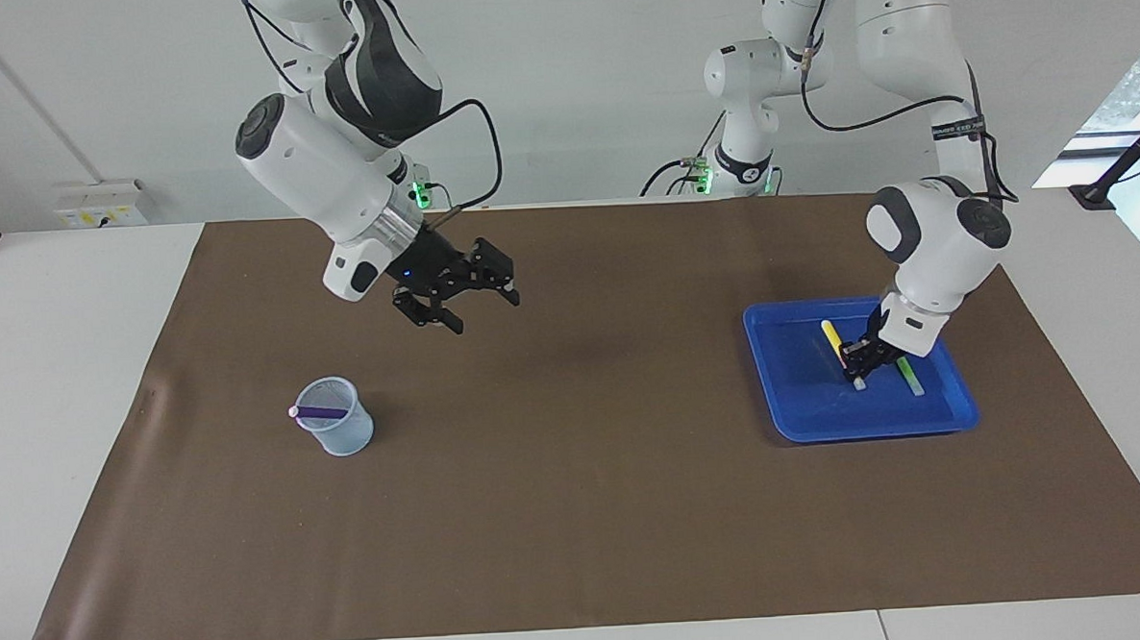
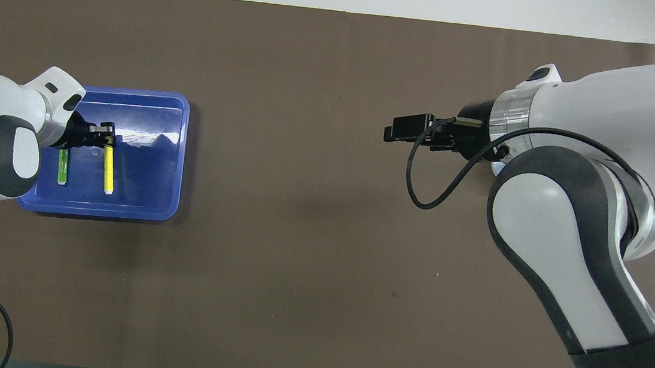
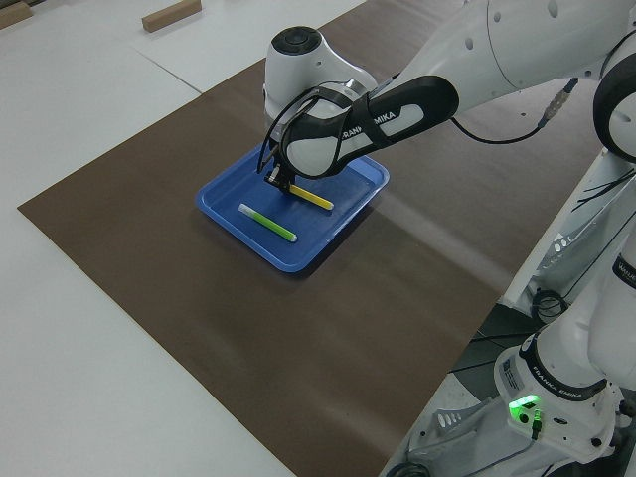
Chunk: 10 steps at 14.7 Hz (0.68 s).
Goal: Transfer and insert pens with both arms
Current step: 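Lift the yellow pen with the left gripper while the right gripper approaches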
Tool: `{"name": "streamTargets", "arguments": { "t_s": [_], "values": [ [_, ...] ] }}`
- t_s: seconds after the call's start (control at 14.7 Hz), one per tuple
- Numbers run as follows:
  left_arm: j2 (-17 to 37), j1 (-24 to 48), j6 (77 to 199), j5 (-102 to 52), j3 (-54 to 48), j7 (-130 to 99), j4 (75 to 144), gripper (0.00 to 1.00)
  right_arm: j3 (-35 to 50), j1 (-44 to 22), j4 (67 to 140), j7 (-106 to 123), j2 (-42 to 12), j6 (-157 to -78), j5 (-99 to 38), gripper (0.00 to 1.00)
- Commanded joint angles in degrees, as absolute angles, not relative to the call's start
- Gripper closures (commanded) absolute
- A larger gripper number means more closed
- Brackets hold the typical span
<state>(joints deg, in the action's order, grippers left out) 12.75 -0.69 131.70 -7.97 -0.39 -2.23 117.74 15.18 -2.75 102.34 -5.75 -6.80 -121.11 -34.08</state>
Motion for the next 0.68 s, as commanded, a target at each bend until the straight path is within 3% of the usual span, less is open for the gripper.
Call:
{"name": "streamTargets", "arguments": {
  "t_s": [0.0, 0.61],
  "values": [
    [10.37, 2.1, 124.38, -7.03, -0.09, -12.43, 114.44, 1.0, 17.49, -2.11, 102.39, -11.06, -7.29, -123.83, -40.14, 0.0],
    [9.84, 13.43, 123.92, -11.49, -0.53, -58.25, 111.63, 1.0, 17.58, -9.49, 106.69, -20.83, -6.33, -137.45, -52.37, 0.0]
  ]
}}
